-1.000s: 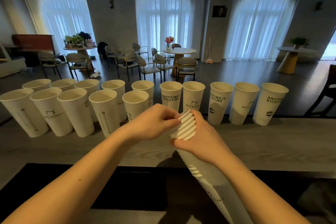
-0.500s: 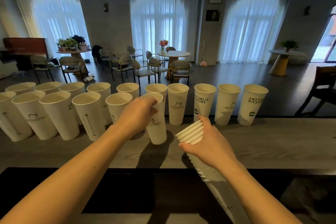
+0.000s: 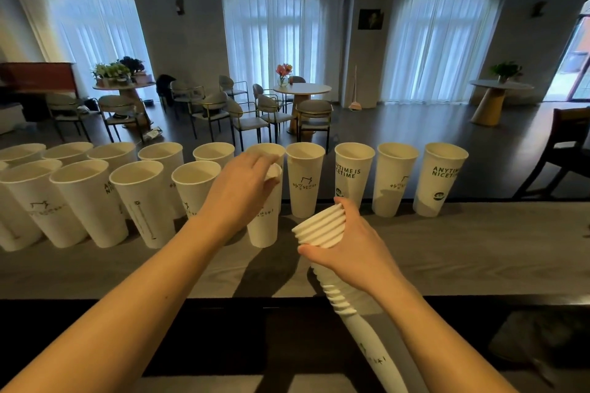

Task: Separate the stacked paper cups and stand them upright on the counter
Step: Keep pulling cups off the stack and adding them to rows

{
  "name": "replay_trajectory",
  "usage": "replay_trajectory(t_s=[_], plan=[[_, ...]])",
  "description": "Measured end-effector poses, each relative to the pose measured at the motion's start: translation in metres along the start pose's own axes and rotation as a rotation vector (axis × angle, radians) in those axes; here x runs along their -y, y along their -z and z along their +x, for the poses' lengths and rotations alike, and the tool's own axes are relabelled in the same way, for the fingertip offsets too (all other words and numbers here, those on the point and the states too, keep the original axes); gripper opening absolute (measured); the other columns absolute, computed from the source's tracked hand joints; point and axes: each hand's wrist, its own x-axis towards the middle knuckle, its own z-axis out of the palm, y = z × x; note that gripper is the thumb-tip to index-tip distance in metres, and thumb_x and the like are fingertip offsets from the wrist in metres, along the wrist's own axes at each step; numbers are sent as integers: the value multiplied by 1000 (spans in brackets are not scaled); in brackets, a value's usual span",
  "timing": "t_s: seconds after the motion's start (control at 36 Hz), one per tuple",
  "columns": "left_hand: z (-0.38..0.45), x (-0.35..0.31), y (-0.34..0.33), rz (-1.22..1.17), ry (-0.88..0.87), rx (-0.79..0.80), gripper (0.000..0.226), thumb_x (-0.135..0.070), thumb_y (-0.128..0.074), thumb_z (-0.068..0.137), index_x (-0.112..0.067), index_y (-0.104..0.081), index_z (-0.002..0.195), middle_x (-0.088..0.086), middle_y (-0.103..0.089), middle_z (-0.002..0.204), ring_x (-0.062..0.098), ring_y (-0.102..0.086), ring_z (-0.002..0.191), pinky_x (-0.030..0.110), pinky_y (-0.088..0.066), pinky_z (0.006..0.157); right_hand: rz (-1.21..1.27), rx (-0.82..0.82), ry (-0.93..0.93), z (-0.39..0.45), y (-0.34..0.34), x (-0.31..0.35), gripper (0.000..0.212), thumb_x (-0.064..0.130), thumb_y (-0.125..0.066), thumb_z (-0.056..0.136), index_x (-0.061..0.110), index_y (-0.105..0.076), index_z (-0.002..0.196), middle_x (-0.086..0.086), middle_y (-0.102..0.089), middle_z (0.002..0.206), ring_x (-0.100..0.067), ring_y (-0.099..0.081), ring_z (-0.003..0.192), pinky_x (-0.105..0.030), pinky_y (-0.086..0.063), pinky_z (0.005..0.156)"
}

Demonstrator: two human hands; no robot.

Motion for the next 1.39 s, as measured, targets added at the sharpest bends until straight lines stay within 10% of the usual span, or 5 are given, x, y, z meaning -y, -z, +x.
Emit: replay_trajectory(t_s=[0.22, 0.5, 0.81, 1.11, 1.39], plan=[[-5, -72, 33, -715, 76, 669, 32, -37, -39, 103, -26, -61, 82, -8, -59, 75, 6, -53, 67, 26, -43, 66, 54, -18, -8, -1, 6, 8, 97, 68, -80, 56, 33, -30, 132, 6, -57, 118, -13, -59, 100, -40, -55, 84], [-3, -85, 30, -862, 287, 610, 13, -28, -65, 92, -21, -75, 86, -9, -69, 72, 1, -59, 65, 24, -44, 66, -29, -31, 47, -10, 17, -2, 97, 70, -78, 54, 33, -34, 133, 11, -57, 117, -12, -58, 102, -39, -56, 83], [41, -80, 68, -459, 230, 72, 7, -34, -59, 93, -28, -57, 92, -9, -63, 86, 3, -60, 75, 18, -49, 63, -78, -36, -35, -13, 47, -43, 102, 73, -76, 56, 33, -32, 138, 8, -53, 122, -15, -55, 108, -40, -54, 88], [35, -82, -33, 42, 39, 300, 16, -30, -63, 91, -18, -62, 101, 3, -65, 98, 20, -64, 89, 33, -55, 72, -54, -28, -83, -8, 57, -63, 106, 69, -79, 59, 32, -28, 144, 6, -50, 129, -16, -52, 114, -38, -51, 92], [45, -73, -44, 35, 104, 327, 26, -33, -63, 91, -16, -58, 111, 8, -67, 107, 21, -64, 95, 34, -56, 77, -50, -2, -54, 2, 57, -68, 104, 71, -78, 57, 35, -29, 140, 9, -51, 121, -13, -53, 109, -40, -54, 90]])
